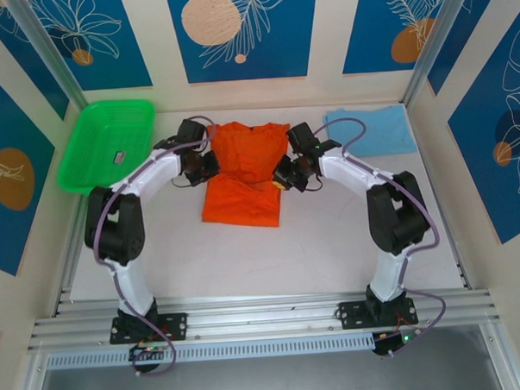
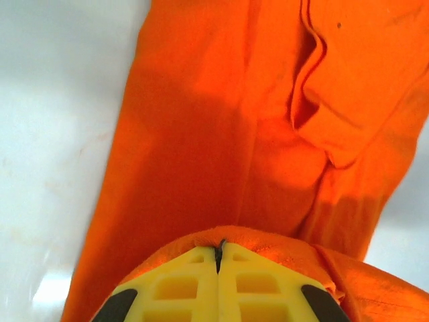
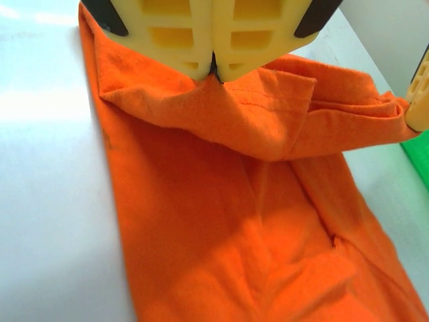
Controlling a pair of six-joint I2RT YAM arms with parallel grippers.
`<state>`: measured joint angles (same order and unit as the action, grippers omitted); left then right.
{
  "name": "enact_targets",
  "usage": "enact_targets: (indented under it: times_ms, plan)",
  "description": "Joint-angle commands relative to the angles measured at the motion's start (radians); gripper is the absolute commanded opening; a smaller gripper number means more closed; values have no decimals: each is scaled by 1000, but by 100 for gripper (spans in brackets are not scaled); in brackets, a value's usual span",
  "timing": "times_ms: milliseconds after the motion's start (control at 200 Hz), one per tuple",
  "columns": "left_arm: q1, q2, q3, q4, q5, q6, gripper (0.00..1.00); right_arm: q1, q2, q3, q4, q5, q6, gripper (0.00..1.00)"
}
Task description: Fold and stack the t-shirts
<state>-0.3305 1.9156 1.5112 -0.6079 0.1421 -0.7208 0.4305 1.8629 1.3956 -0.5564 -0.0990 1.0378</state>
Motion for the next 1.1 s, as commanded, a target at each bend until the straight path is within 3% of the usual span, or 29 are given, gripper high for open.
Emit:
enact_targets:
  times_ms: [0,290,345,410,475,510,615,730,850,965,1095]
  plan:
    - [23,84,96,-73,3,40,0,-21,73,97,-56,-63,-25,0]
    - [77,218,201,-96,-33,11,2,-63,254,287,-128,-100,2,2]
    - [88,238,224,-108,-32,1,14,-72,269,303,-144,-97,15,7]
    - [102,231,226,-103,-43,-15,26,-87,269,300,-150,-94,37,23]
    - [113,200,219,-97,-51,-23,61,-105,244,275,-140,-87,53,35]
    - [113,175,218,-100,-66,-17,68,-110,222,254,-131,-78,56,40]
    - [108,58,143,-70,-120,-13,68,-110,115,138,-64,-40,51,51]
    - [69,-95,-18,15,-163,-26,65,-73,1,-13,36,-37,15,51]
    - [-42,-199,-158,81,-203,-19,47,26,-72,-128,125,-40,-24,44]
    - [-141,-188,-206,104,-195,37,38,102,-79,-200,200,-66,-4,35]
    - [-156,-125,-260,154,-152,57,34,150,-15,-184,216,-71,10,26]
